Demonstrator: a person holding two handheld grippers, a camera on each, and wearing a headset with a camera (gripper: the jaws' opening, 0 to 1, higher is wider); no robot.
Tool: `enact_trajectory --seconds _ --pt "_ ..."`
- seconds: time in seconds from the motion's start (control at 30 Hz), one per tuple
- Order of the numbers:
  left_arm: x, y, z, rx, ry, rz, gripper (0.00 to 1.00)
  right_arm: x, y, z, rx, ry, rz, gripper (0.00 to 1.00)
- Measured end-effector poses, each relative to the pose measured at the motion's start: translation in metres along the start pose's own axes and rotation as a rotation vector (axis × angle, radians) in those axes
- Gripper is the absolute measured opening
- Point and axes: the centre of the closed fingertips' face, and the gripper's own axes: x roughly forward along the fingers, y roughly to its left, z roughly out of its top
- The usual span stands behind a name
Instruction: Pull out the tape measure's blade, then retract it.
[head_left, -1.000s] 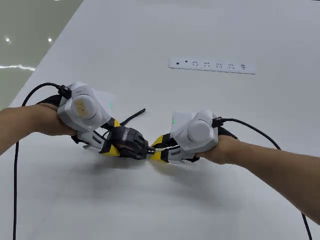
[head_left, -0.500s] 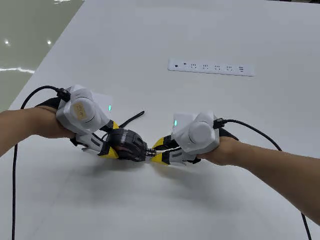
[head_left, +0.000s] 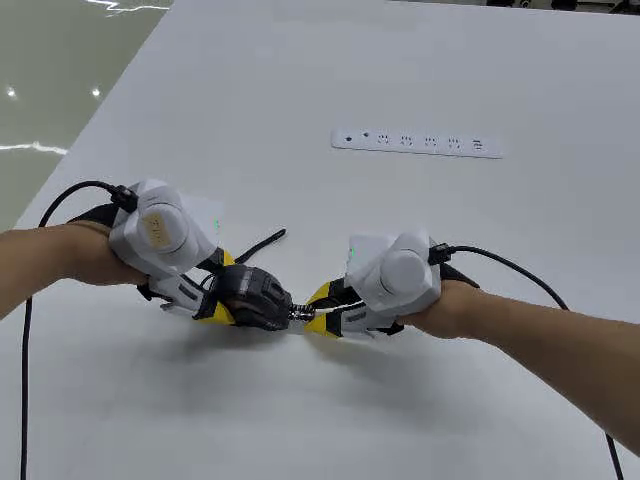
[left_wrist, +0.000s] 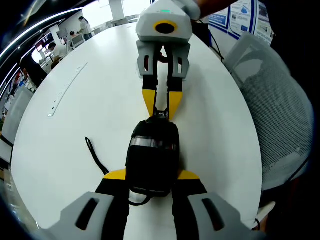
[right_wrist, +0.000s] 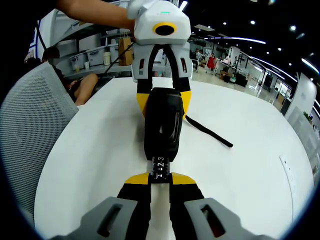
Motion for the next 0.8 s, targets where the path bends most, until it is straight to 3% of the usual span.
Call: enact_trajectory --seconds 0.8 --pt "0.0001 0.0012 -0.0028 0.003 0.008 0.006 0.28 -0.0021 -0.0019 -0.0036 -0.013 0.008 -0.011 0.12"
